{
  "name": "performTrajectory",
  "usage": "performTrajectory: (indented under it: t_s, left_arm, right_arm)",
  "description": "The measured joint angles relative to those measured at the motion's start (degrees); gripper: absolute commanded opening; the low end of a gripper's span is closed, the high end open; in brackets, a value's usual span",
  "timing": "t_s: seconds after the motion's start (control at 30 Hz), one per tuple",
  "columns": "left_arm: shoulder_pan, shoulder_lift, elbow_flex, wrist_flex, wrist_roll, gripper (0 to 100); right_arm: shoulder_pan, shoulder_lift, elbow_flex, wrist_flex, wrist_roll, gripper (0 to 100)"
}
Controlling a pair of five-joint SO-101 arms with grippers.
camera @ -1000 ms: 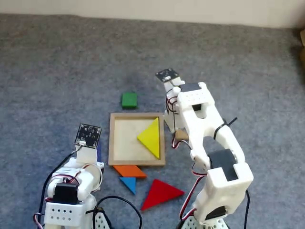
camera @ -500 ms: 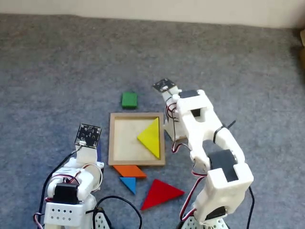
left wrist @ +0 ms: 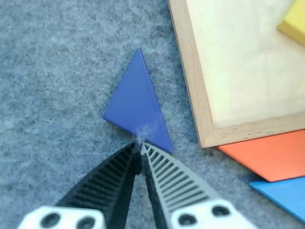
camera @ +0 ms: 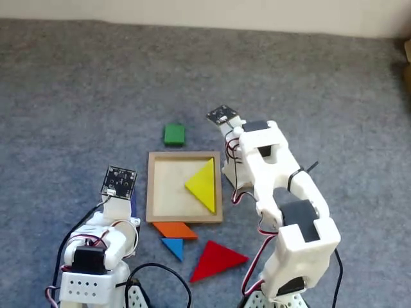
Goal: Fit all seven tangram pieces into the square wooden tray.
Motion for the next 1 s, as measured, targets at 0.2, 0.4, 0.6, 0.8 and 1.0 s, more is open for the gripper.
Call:
performTrajectory:
  t_s: [0.2, 0.4, 0.6, 0.8, 1.0]
  left_arm:
    - [0.00, 0.00, 0.00, 0.00, 0.00, 0]
    - [0.00, 0.00, 0.00, 0.00, 0.00, 0]
    - [0.00, 0.00, 0.00, 0.00, 0.00, 0]
    - [0.00, 0.00, 0.00, 0.00, 0.00, 0]
    - [0.00, 0.00, 0.00, 0.00, 0.00, 0]
  right_arm:
    - [0.09, -0.26, 0.00, 1.58, 1.85, 6.5]
    - [-0.44, -4.04, 1.05, 3.25, 2.02, 6.3]
    - [-3.34, -9.32, 1.05, 3.43, 2.02, 6.7]
    - [-4.22, -11.78, 1.05, 7.03, 2.02, 23.3]
    - [-4.22, -11.96, 4.48, 9.67, 8.18, 24.9]
